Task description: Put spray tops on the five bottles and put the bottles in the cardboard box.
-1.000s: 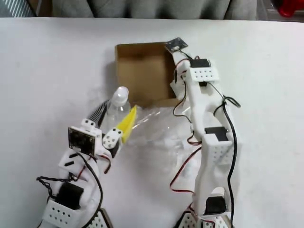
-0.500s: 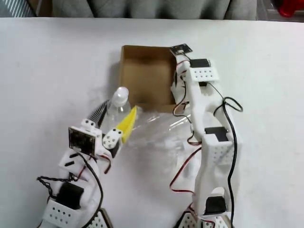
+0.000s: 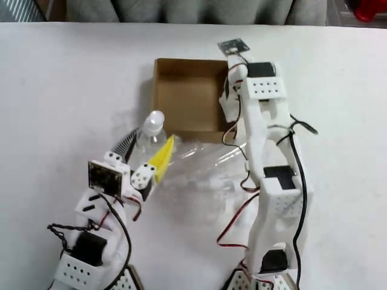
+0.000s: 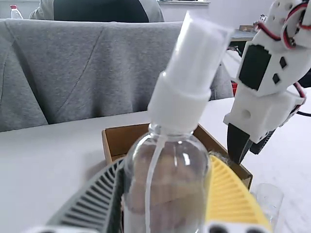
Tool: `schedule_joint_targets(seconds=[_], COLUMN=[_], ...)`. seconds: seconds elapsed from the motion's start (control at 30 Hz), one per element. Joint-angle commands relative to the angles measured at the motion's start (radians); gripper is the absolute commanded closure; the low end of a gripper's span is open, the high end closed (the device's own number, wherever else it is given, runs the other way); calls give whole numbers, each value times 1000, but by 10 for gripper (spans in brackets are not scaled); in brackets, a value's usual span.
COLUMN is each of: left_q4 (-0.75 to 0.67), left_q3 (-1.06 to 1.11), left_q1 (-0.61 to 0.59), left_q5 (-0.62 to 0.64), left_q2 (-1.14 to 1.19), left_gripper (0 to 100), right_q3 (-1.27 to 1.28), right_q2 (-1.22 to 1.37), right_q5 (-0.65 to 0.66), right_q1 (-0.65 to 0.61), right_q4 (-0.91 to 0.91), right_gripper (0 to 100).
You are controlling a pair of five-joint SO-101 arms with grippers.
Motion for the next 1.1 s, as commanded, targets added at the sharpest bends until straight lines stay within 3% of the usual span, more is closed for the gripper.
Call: schedule_joint_targets(seconds=[0.0, 0.23, 0.47, 0.7, 1.07], left_q4=[-41, 21, -55, -261, -305], left_q3=[-23, -126, -361, -445, -450], left_q1=[-12, -13, -113, -193, -219], left_q5=[-2, 6, 172, 258, 275], left_q2=[-18, 53, 529, 903, 944], left_gripper=[979, 979, 978, 978, 979], right_q3=[-78, -49, 222, 546, 1099], right_q2=[-107, -193, -401, -679, -1168], right_q5=[-17, -21, -61, -63, -54], right_q1=[-12, -16, -21, -82, -383], right_q4=[99, 220, 174, 15, -406], right_gripper=[992, 981, 981, 981, 981])
